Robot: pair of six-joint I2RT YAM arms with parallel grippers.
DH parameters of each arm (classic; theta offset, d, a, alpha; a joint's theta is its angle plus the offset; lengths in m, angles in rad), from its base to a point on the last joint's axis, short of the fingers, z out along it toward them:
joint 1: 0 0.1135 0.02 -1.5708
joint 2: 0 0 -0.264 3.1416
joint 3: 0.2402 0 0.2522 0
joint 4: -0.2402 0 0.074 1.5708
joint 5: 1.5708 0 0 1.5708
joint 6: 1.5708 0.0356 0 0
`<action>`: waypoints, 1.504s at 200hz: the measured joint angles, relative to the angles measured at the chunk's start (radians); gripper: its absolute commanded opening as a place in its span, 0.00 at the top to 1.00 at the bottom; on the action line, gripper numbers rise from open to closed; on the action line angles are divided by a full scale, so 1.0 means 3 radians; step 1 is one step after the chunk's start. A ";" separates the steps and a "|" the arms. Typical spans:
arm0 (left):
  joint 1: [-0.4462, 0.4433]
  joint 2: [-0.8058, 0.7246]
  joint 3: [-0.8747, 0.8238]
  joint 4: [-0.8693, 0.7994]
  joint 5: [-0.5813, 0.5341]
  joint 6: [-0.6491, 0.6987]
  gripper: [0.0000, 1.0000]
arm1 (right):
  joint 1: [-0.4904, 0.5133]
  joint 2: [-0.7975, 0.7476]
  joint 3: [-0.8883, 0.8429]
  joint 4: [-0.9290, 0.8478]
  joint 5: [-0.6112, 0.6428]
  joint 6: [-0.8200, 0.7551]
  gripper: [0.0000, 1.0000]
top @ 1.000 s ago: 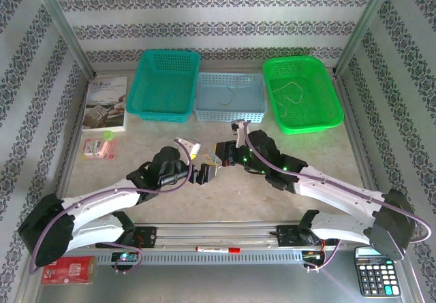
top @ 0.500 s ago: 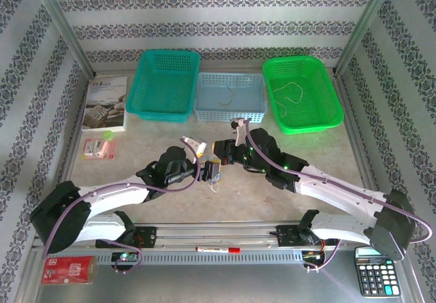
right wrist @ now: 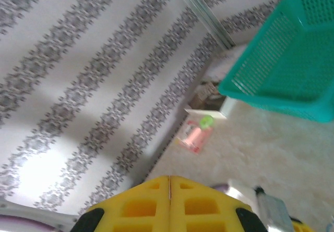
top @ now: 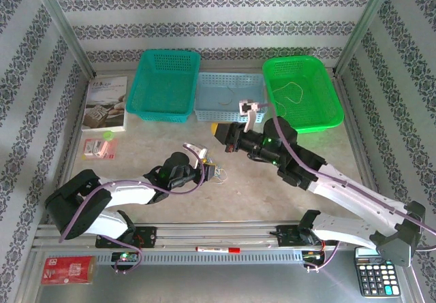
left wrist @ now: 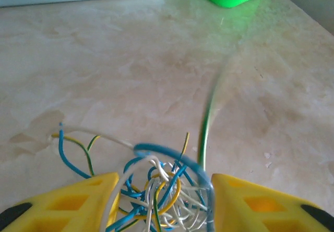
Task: Untangle the cables
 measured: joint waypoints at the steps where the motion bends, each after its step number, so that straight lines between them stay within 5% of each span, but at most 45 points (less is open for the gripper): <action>1: 0.0000 0.0000 -0.0001 0.0001 -0.0001 -0.0003 0.52 | -0.0003 0.0000 0.0008 0.0000 -0.0001 0.0000 1.00; 78: 0.0000 0.0010 -0.0056 0.0086 0.0000 -0.0069 0.46 | -0.0389 -0.0070 0.0451 -0.0079 -0.0076 -0.0088 1.00; 143: 0.0000 -0.0524 -0.0072 0.0004 -0.0036 -0.0280 0.00 | -0.0871 -0.0028 0.0469 -0.0122 -0.0103 -0.0095 1.00; 238: 0.0078 -0.1442 0.0389 -0.1219 -0.0748 -0.0429 0.00 | -0.1602 0.1010 0.0752 -0.0057 -0.0150 -0.0196 1.00; 301: 0.1017 -0.0947 0.0764 -0.1503 -0.0650 -0.0676 0.00 | -0.1827 0.2265 0.1649 0.0029 -0.0210 -0.0379 1.00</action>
